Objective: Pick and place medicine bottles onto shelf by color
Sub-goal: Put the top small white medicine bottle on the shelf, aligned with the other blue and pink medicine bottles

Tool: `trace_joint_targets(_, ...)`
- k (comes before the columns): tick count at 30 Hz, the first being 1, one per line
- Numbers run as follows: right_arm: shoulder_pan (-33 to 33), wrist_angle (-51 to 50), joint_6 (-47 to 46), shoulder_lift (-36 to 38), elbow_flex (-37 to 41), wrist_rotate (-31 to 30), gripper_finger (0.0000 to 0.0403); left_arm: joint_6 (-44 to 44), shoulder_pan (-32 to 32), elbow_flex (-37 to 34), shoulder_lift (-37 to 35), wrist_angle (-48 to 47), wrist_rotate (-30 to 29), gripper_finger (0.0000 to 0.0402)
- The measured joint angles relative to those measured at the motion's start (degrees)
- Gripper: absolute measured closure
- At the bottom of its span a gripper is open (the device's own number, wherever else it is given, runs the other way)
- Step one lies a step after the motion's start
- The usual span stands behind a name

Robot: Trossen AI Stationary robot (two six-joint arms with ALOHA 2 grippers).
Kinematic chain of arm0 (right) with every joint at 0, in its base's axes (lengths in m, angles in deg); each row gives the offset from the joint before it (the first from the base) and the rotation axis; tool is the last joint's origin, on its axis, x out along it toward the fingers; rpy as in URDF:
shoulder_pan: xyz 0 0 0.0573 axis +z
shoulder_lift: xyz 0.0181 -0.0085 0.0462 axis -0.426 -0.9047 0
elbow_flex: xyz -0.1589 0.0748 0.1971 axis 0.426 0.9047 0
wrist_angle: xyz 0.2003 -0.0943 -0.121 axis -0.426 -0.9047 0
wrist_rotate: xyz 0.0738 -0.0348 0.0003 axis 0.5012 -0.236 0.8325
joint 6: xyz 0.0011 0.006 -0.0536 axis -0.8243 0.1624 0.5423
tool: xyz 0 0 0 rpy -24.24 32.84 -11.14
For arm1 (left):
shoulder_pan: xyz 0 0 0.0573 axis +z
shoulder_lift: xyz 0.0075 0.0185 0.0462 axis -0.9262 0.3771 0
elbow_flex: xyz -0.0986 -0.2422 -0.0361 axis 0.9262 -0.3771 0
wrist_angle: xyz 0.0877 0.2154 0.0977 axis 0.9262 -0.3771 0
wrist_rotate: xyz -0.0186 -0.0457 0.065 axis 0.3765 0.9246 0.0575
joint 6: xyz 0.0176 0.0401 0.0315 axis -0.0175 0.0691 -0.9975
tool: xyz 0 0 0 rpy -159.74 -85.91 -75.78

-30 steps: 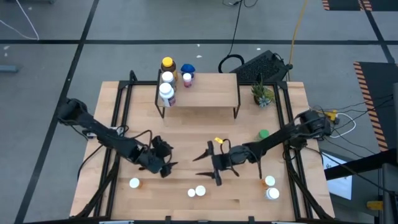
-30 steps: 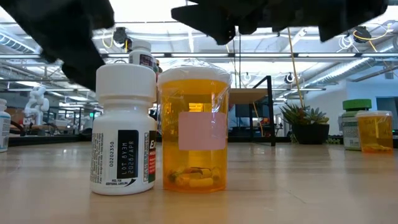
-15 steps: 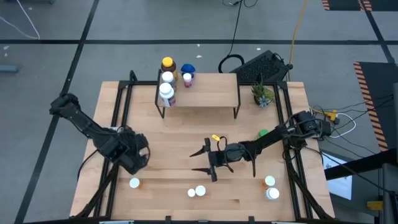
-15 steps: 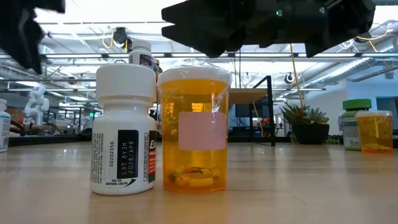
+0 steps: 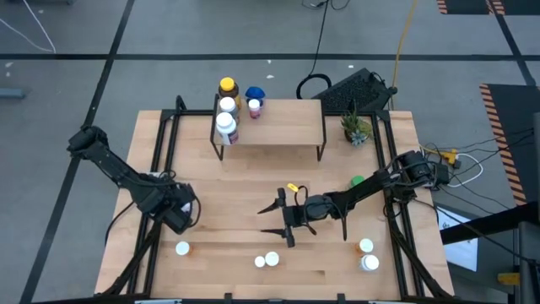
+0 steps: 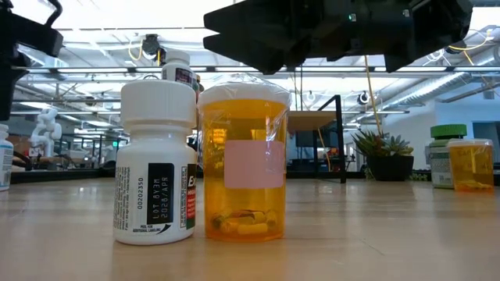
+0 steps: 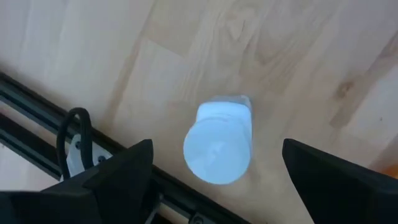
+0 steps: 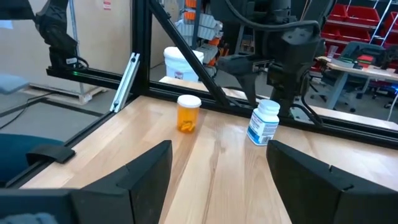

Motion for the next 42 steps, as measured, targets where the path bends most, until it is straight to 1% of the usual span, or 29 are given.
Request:
trace_joint_targets(4,0.00,0.07,-0.04,0.00,0.00,0.00,0.0145,0.13,1.07,0.00,0.04,-0.49,-0.36,0.0049)
trace_joint_targets(11,0.00,0.44,-1.31,0.00,0.00,0.10,0.0145,0.01,4.75,-0.33,0.19,-0.75,-0.60,0.0084)
trace_joint_targets(16,0.00,0.46,-1.31,0.00,0.00,0.20,0.0145,-2.83,6.30,-0.35,0.52,-0.34,-0.84,0.0102)
trace_joint_targets(19,0.00,0.46,-1.31,0.00,0.00,0.20,0.0145,-5.79,7.05,-0.35,0.55,0.84,0.43,0.0098)
trace_joint_targets(22,0.00,0.46,-1.33,0.00,0.00,0.20,0.0145,-7.19,7.72,-0.35,0.55,0.93,2.43,0.0084)
trace_joint_targets(28,0.00,0.46,-1.36,0.00,0.00,0.20,0.0145,-7.87,9.57,-0.37,0.55,1.04,2.52,0.0054)
trace_joint_targets(33,0.00,0.46,-2.27,0.00,0.00,0.22,0.0145,-7.99,11.16,-0.37,2.16,1.13,2.79,0.0053)
trace_joint_targets(38,0.00,0.46,-2.82,0.00,0.00,0.22,0.0145,-10.58,13.61,-0.37,5.73,1.24,6.35,0.0053)
trace_joint_targets(42,0.00,0.46,-2.83,0.00,0.00,0.22,0.0145,-12.57,15.08,-0.37,8.01,1.21,7.86,0.0053)
